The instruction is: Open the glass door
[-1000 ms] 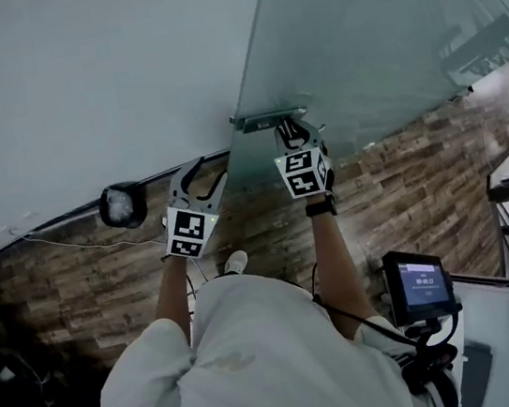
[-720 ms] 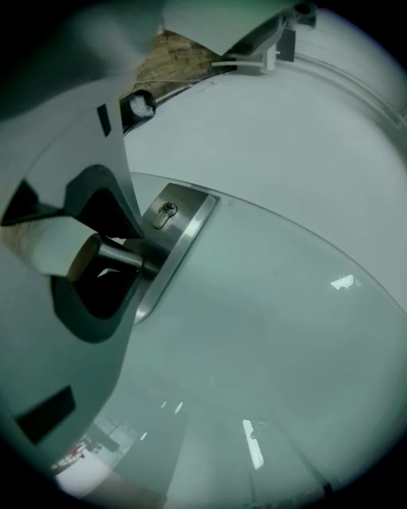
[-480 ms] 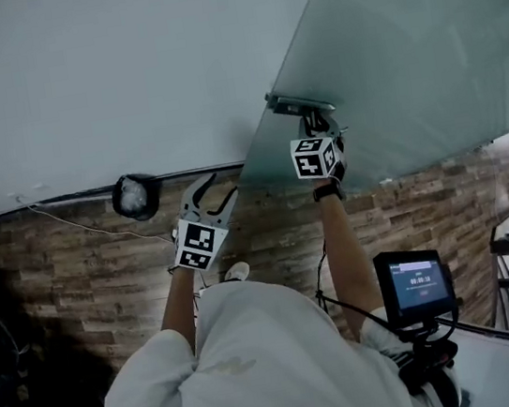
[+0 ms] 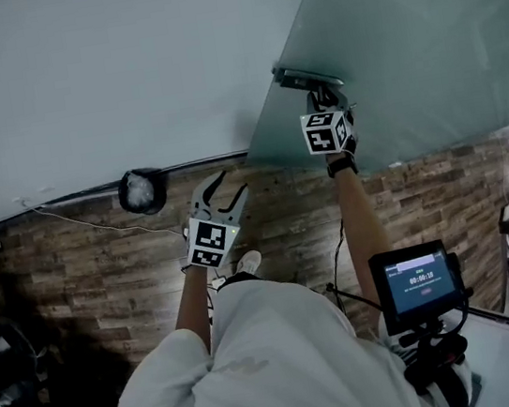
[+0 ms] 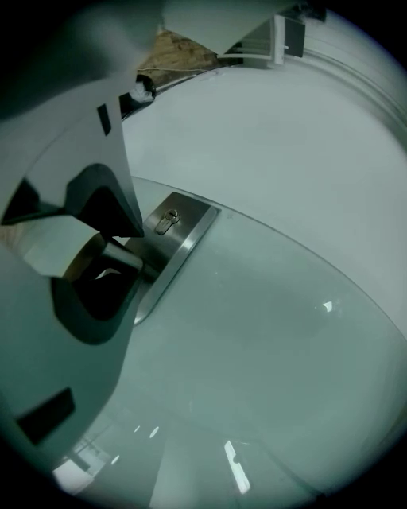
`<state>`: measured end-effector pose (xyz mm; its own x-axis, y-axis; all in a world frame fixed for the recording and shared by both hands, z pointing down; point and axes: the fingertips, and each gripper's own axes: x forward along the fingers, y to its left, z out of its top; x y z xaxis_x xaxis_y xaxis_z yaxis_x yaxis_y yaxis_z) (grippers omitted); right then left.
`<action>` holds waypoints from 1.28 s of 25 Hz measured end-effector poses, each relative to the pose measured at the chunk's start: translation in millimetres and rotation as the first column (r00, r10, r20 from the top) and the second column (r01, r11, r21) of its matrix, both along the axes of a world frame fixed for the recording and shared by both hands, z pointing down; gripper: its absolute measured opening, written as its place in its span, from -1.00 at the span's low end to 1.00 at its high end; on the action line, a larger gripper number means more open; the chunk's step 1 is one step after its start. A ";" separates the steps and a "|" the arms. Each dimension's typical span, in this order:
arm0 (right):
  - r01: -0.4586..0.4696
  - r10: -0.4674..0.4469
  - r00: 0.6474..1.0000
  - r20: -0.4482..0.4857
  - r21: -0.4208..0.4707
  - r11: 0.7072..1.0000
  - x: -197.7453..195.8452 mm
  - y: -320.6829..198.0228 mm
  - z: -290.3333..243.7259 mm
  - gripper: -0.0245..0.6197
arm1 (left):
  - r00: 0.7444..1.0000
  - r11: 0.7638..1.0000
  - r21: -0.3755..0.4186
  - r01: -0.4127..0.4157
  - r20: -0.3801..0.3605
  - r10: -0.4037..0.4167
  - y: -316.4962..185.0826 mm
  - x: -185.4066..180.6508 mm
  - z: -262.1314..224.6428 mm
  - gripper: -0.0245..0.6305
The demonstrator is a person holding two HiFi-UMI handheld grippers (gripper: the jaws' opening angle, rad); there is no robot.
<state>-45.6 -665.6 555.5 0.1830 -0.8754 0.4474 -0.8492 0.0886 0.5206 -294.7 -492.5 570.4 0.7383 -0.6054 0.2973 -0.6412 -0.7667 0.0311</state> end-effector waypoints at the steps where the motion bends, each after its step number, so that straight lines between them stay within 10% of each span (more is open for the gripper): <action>1: -0.003 0.003 1.000 0.012 -0.004 1.000 2.9 0.5 0.7 -0.55 | 1.000 1.000 -0.004 -0.015 -0.005 0.015 -2.8 6.3 1.0 -0.28; 12: 0.012 -0.071 0.958 0.277 0.208 0.978 18.6 64.6 -38.1 -0.55 | 0.975 0.976 0.005 -0.216 -0.051 0.216 -42.0 103.8 10.6 -0.28; 14: -0.056 -0.024 0.942 0.333 0.229 0.972 30.4 121.5 -40.6 -0.55 | 0.936 0.940 0.011 -0.342 -0.082 0.341 -17.9 143.1 7.0 -0.35; 17: -0.260 0.156 0.921 0.357 0.265 0.928 62.2 253.7 -47.2 -0.57 | 0.819 0.825 0.091 -0.558 -0.104 0.565 68.4 216.4 -18.6 -0.44; 21: -0.539 0.421 0.814 0.399 0.252 0.803 118.8 419.7 -44.0 -0.83 | 0.663 0.672 0.169 -0.721 -0.116 0.740 189.9 313.7 -53.1 -0.67; 27: -0.811 0.693 0.581 0.426 0.374 0.450 167.7 652.9 -93.6 -0.91 | 0.432 0.463 0.281 -0.840 -0.170 0.886 380.8 396.7 -104.7 -0.92; 32: -0.819 0.731 0.538 0.421 0.466 0.335 161.7 783.2 -141.0 -0.91 | 0.402 0.449 0.266 -0.853 -0.216 0.890 499.9 409.9 -134.1 -0.92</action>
<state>116.0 117.6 414.5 0.9048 -0.4254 0.0177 -0.4252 -0.9006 0.0895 115.2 7.4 436.3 0.9120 0.4080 -0.0414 0.4067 -0.9128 -0.0366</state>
